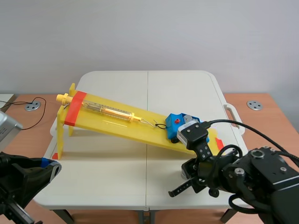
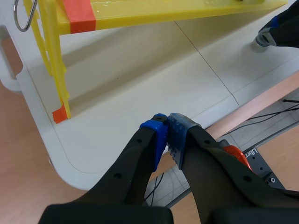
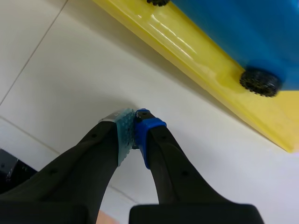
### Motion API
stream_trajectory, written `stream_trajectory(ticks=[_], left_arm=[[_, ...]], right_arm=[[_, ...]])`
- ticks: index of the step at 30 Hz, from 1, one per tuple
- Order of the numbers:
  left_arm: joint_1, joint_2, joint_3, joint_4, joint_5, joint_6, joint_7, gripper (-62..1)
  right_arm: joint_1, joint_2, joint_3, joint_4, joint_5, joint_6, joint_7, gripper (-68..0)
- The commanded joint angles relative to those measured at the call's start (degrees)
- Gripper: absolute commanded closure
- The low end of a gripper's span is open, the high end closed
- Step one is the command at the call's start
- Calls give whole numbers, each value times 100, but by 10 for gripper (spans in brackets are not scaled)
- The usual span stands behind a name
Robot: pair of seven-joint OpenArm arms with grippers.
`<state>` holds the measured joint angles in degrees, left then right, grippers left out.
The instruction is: Place the four metal weights on the blue cart on the ramp.
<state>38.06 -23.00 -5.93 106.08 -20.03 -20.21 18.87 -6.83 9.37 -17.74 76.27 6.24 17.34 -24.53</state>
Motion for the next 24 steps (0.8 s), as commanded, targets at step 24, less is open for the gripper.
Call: stream_trajectory(ticks=[24], left_arm=[[-175, 44, -85, 415, -442, -122, -529, -31]], right_arm=[[-1003, 1091, 2337, 4260, 1641, -28, -898, -7]])
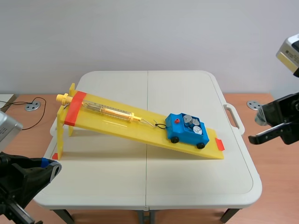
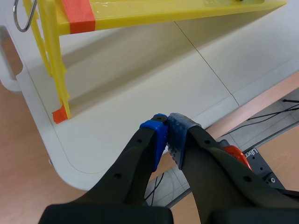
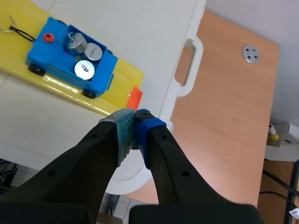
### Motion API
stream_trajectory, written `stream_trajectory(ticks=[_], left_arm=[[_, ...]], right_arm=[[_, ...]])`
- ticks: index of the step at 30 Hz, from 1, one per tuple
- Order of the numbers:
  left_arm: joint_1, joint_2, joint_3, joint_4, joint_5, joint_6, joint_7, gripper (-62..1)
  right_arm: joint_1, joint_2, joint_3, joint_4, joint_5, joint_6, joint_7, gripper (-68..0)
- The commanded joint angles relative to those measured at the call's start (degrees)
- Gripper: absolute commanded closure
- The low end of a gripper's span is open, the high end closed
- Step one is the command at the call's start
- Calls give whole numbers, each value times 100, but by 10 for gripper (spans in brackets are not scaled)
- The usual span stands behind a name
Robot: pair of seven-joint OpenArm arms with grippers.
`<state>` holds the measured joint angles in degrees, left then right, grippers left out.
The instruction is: Place the four metal weights on the blue cart on the ramp.
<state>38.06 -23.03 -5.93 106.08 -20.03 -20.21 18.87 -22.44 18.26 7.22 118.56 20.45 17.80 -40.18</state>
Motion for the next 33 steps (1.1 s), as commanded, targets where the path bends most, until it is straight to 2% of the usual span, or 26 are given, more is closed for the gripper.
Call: stream_trajectory(ticks=[1, 6, 15, 18, 28, 33], left_arm=[[-175, 46, -85, 415, -442, -122, -529, -32], [-175, 46, -85, 415, -442, -122, -529, -31], [-175, 46, -85, 415, -442, -122, -527, -32], [-175, 46, -85, 415, -442, -122, -527, -31], [-175, 46, -85, 415, -442, -122, -527, -32], [-175, 46, -85, 415, -442, -120, -527, -31]], right_arm=[[651, 203, -223, -63, 234, -127, 693, -7], [1204, 177, -612, -621, 227, -197, 817, -7], [2173, -468, -1012, -1526, -118, -219, 848, -7], [2389, -595, -1185, -1757, -308, -348, 914, -7], [2962, -1001, -1676, -2616, -730, -350, 1119, -7], [3200, -1185, -1829, -2929, -863, -457, 1169, -7]])
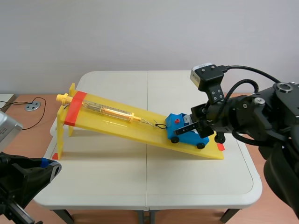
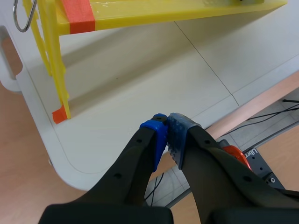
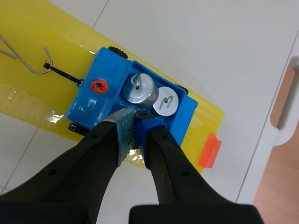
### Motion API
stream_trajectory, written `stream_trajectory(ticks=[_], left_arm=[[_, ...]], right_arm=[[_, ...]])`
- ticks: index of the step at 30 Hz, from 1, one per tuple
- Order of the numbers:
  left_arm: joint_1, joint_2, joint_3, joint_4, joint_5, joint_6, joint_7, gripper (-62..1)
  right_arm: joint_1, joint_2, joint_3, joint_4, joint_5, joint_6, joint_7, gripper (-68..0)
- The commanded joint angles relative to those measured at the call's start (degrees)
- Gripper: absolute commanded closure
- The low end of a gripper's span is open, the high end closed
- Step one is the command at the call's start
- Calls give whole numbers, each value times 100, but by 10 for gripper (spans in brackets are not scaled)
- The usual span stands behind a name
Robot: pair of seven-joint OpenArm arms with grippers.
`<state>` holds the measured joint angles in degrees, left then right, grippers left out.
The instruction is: Place the four metal weights on the blue cart on the ramp.
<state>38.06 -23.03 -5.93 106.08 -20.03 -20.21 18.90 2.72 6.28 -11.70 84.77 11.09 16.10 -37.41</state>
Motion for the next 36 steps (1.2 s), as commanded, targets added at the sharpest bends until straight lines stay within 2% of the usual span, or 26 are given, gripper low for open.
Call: stream_trajectory(ticks=[1, 9, 11, 15, 20, 25, 28, 31, 34, 36], left_arm=[[-175, 46, -85, 415, -442, -120, -529, -31], [-175, 46, -85, 415, -442, -120, -529, -31], [-175, 46, -85, 415, -442, -120, -529, -32], [-175, 46, -85, 415, -442, -120, -529, -32], [-175, 46, -85, 420, -442, -153, -531, -31], [-175, 46, -85, 470, -437, -343, -527, -31], [-177, 81, -85, 654, -435, -358, -433, -31], [-181, 273, -85, 914, -415, -439, -402, -31], [-289, 579, -72, 1128, -387, -625, -396, -31], [-455, 752, 0, 1176, -304, -660, -387, -31]], right_arm=[[721, -20, 44, 393, 55, -286, 896, -7], [789, -107, -76, 247, -46, -304, 927, -7], [789, -107, -74, 247, -44, -302, 925, -49], [789, -103, -74, 269, 37, -208, 752, -190], [660, 111, 22, 643, 627, -17, 315, -205], [173, 627, 450, 1508, 1147, 48, 13, -185], [-264, 990, 824, 1996, 1392, 46, -120, -124], [-756, 1327, 1233, 2371, 1547, 44, -190, -10], [-1281, 1615, 1683, 2673, 1711, 68, -192, -6], [-1648, 1764, 2013, 2855, 1921, 350, -192, -6]])
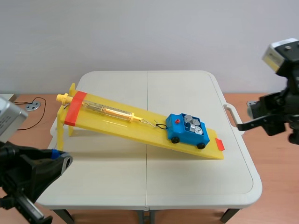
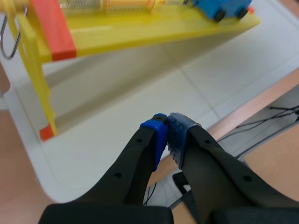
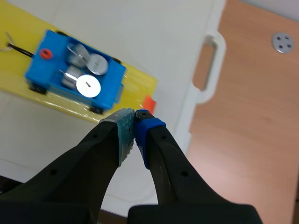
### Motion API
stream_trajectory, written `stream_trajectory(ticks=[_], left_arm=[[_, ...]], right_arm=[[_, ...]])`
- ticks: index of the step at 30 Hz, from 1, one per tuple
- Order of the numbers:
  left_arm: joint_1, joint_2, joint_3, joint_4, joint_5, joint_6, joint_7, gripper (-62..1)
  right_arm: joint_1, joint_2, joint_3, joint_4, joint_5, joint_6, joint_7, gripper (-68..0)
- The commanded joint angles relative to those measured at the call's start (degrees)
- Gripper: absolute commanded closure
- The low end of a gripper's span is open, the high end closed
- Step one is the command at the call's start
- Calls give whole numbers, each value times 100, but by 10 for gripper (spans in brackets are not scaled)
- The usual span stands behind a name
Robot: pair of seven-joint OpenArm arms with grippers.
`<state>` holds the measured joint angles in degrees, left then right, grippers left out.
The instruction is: Place the four metal weights on the blue cart on the ramp.
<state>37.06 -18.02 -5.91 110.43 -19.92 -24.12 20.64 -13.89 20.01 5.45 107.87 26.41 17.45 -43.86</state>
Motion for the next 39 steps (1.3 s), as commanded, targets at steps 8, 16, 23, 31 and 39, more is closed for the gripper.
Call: stream_trajectory(ticks=[8, 16, 23, 31, 39], left_arm=[[-1200, 634, 863, 737, 807, -256, -564, -29], [-1998, 1014, 1567, 315, 2122, 192, -581, -29], [-2693, 1246, 1919, -481, 2771, 750, -581, -29], [-3300, 1340, 1945, -1224, 3289, 1355, -575, -29], [-3423, 1338, 1939, -1486, 3442, 1606, -579, -29]], right_arm=[[-1574, 553, 1558, 1088, 1139, 1034, 409, -6], [-2914, 549, 2350, 1134, 1633, 1891, 367, -7], [-3810, 514, 2708, 1134, 1672, 2262, 369, -7], [-4183, 201, 2826, 1132, 1672, 2463, 372, -6], [-4168, 140, 2830, 1132, 1670, 2463, 428, -6]])
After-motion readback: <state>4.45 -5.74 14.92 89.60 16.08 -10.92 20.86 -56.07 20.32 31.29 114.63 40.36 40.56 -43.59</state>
